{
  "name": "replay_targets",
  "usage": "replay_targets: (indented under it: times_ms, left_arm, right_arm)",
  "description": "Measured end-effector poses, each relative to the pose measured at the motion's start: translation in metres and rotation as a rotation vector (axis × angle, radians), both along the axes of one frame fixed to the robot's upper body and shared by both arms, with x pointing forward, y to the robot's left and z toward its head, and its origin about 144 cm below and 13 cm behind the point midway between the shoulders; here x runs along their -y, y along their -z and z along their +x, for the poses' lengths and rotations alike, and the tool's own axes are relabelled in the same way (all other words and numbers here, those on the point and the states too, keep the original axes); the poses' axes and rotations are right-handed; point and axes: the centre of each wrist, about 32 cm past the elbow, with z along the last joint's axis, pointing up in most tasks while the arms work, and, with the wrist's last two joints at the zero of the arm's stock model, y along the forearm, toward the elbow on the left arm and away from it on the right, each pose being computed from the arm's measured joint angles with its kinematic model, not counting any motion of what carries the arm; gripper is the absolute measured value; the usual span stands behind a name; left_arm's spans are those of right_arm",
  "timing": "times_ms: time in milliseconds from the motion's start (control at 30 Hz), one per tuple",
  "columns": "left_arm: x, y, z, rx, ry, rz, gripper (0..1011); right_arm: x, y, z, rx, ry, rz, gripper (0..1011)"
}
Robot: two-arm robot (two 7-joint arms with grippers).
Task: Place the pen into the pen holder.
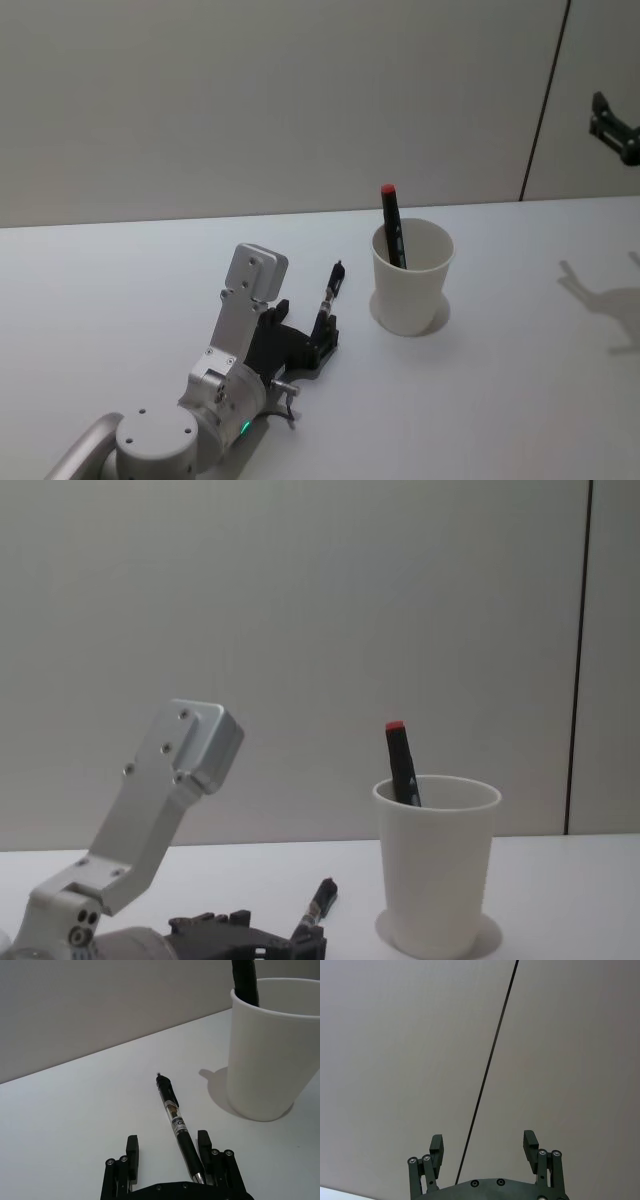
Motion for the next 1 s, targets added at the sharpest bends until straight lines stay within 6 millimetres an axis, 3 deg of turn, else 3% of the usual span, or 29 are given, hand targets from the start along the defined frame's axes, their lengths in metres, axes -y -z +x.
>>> replay_targets:
  times_ms: [1000]
  left_arm:
    - [0.0, 0.0002, 0.0, -0.001, 0.0, 0.001, 530]
  right_arm:
    - [0.0, 0.0, 0.0, 0.0, 0.0, 0.0, 1001]
